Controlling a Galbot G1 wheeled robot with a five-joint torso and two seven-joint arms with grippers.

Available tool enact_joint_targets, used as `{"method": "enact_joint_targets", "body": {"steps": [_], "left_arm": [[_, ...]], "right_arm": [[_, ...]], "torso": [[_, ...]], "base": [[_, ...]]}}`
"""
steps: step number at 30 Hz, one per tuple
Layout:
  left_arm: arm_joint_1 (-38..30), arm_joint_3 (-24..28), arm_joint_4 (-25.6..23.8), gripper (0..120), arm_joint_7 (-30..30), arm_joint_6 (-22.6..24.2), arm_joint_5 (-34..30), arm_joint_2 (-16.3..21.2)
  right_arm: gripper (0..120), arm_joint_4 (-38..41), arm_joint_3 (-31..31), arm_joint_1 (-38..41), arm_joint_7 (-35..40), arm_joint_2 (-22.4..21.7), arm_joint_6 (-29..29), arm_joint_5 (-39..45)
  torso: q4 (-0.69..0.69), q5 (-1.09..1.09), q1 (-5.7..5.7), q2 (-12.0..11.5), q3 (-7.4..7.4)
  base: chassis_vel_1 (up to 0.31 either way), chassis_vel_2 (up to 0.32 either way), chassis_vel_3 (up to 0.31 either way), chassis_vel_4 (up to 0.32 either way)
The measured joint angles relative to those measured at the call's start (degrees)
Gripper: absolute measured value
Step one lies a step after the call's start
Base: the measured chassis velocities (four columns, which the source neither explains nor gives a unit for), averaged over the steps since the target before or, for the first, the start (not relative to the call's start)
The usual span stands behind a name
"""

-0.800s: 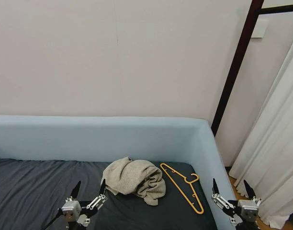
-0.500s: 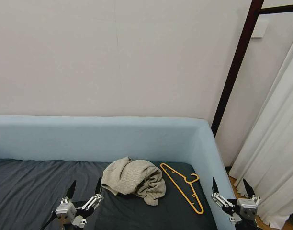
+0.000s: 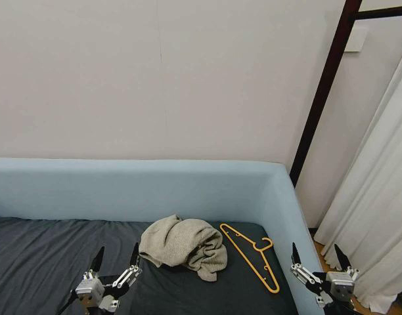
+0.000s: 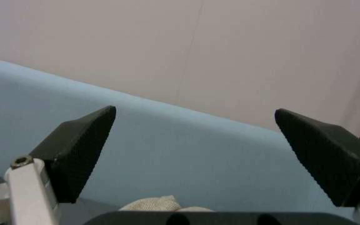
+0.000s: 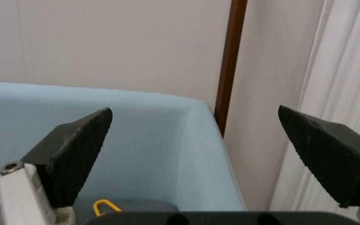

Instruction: Pick up the clothes from the sofa and hang them on the clothes hanger.

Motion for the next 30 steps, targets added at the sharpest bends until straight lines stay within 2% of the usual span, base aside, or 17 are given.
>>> {"method": "enact_joint_targets", "body": {"steps": [6,9,11,12,16,17,19,22,23,27,30], "left_arm": [[0.3,-1.2,0.5,100,-0.6,0.0,0.1,0.4],[0.7,-2.5,0.4,100,-2.7,0.0,0.1,0.6],[0.9,-3.8,0.7,100,-5.5,0.3,1.1,0.4],[0.9,-3.8,0.7,100,-5.5,0.3,1.1,0.4],[2.1,-5.5,1.5,100,-9.0,0.1,1.7,-0.2],[2.1,-5.5,1.5,100,-9.0,0.1,1.7,-0.2],[2.9,-6.3,1.4,100,-9.2,-0.7,1.5,-0.3],[3.3,-7.5,1.2,100,-8.8,-1.5,1.6,-0.7],[3.3,-7.5,1.2,100,-8.8,-1.5,1.6,-0.7],[3.7,-8.7,1.1,100,-8.6,-2.2,1.9,-1.7],[3.9,-9.2,1.0,100,-7.9,-2.9,2.1,-2.1]], "right_arm": [[100,0.2,-1.5,1.4,-0.9,-2.8,-1.0,6.1],[100,-0.9,-2.5,4.5,-2.9,-6.7,-2.8,12.9],[100,-4.4,-3.7,9.1,-6.0,-10.1,-3.3,19.9],[100,-4.4,-3.7,9.1,-6.0,-10.1,-3.3,19.9],[100,-10.7,-8.2,18.6,-9.8,-14.2,-3.7,33.9],[100,-10.7,-8.2,18.6,-9.8,-14.2,-3.7,33.9],[100,-12.7,-12.0,23.5,-9.7,-14.2,-4.8,41.7],[100,-14.9,-18.0,30.7,-6.2,-12.0,-7.9,53.3],[100,-14.9,-18.0,30.7,-6.2,-12.0,-7.9,53.3],[100,-22.3,-25.3,39.9,-0.1,-8.0,-10.8,62.6],[100,-27.1,-27.9,43.1,2.0,-6.4,-12.0,65.0]], "torso": [[0.0,0.0,0.0,0.0,0.0],[0.0,-0.01,0.0,0.0,0.0],[0.0,0.01,0.0,0.0,0.0],[0.0,0.01,0.0,0.0,0.0],[0.01,-0.01,0.0,0.0,0.01],[0.01,-0.01,0.0,0.0,0.01],[0.01,0.01,0.0,0.0,0.01],[0.0,0.0,0.0,0.0,0.01],[0.0,0.0,0.0,0.0,0.01],[0.02,-0.01,0.0,0.0,0.01],[0.01,-0.01,0.0,0.0,0.01]], "base": [[0.0,0.0,0.0,0.0],[0.0,0.0,0.0,0.0],[0.0,0.0,0.0,0.0],[0.0,0.0,0.0,0.0],[0.0,0.0,0.0,0.0],[0.0,0.0,0.0,0.0],[0.0,0.0,0.0,0.0],[0.0,0.0,0.0,0.0],[0.0,0.0,0.0,0.0],[0.0,0.0,0.0,0.0],[0.0,0.0,0.0,0.0]]}}
